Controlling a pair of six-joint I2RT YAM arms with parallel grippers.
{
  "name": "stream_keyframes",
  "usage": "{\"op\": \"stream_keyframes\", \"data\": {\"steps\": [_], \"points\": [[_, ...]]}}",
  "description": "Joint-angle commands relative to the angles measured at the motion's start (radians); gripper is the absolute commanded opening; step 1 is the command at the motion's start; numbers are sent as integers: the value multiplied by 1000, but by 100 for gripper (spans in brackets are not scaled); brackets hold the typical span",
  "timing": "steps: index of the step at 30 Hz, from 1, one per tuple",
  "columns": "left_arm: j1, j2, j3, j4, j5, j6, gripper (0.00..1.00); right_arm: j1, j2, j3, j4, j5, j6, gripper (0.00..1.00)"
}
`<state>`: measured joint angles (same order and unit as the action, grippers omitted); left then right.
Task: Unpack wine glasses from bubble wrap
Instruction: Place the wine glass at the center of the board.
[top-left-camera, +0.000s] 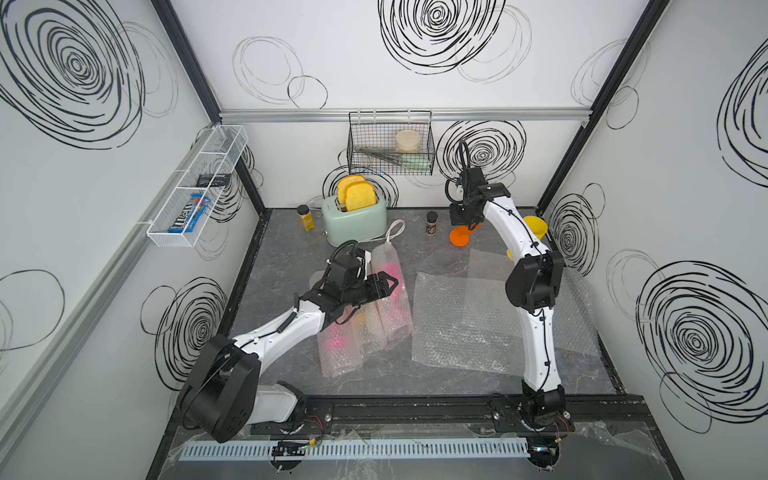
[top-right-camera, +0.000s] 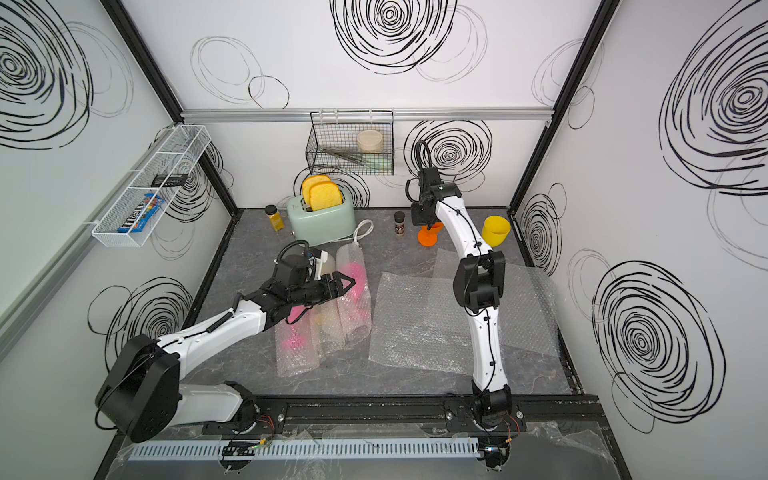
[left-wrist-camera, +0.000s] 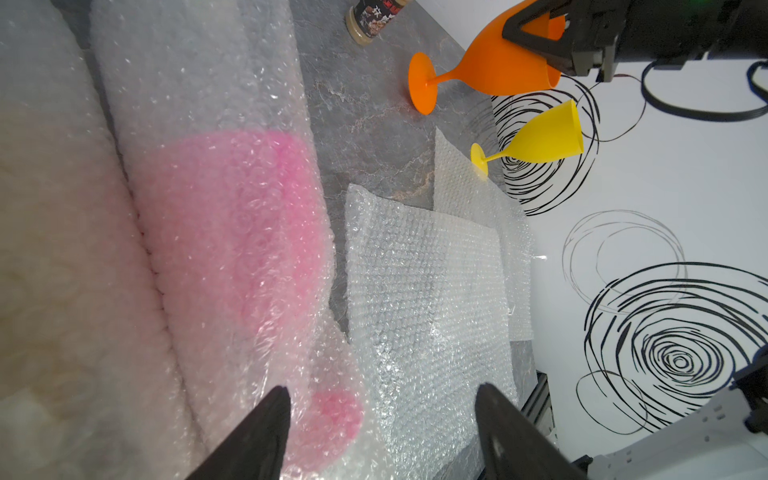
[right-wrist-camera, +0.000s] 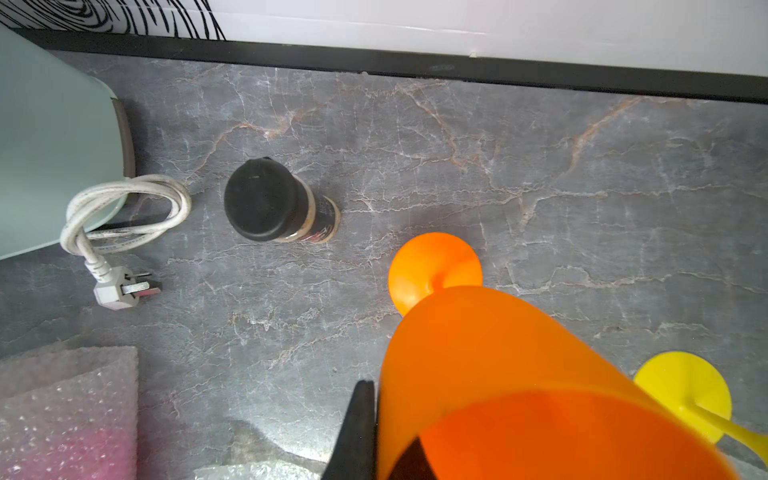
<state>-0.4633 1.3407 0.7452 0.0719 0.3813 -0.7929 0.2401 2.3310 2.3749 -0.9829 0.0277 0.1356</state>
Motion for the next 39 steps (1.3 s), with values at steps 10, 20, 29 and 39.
{"op": "stream_keyframes", "data": {"steps": [10, 20, 29, 39], "points": [[8, -17, -18, 36, 3, -9, 75, -36, 25, 40, 13, -68, -23, 19], [8, -11, -21, 38, -1, -8, 75, -31, 44, 87, 36, -102, -30, 33], [7, -11, -26, 39, -5, -8, 75, -28, -4, 87, 67, -91, -32, 34], [11, -38, 8, -14, -54, 26, 75, -39, -174, 74, 126, -87, -33, 44]]}}
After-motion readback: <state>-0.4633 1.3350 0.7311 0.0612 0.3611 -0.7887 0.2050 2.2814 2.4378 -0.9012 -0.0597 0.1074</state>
